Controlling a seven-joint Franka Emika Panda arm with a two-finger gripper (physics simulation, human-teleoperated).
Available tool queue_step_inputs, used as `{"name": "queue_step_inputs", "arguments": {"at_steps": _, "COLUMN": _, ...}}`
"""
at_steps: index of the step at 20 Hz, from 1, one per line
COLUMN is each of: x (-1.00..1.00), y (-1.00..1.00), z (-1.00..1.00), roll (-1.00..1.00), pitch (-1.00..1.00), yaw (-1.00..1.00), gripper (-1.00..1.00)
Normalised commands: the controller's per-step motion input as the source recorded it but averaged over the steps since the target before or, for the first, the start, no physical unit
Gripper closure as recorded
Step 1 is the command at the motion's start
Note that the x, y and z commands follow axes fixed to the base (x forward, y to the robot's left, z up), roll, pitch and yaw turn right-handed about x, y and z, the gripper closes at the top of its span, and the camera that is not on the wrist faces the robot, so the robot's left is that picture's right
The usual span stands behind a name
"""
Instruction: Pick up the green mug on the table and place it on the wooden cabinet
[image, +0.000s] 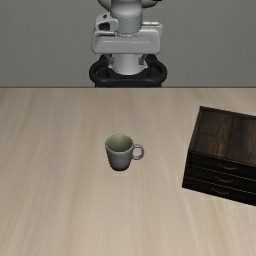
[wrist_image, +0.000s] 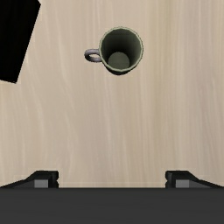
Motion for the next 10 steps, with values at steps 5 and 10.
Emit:
{"name": "queue_step_inputs", "arguments": {"at_steps": 5, "x": 1.00, "y": 0.00, "z": 0.00, "roll": 0.00, "pitch": 0.00, "yaw": 0.00, "gripper": -1.00}}
{"name": "queue_step_inputs", "arguments": {"at_steps": 10, "x": 1.00, "y": 0.00, "z": 0.00, "roll": 0.00, "pitch": 0.00, "yaw": 0.00, "gripper": -1.00}}
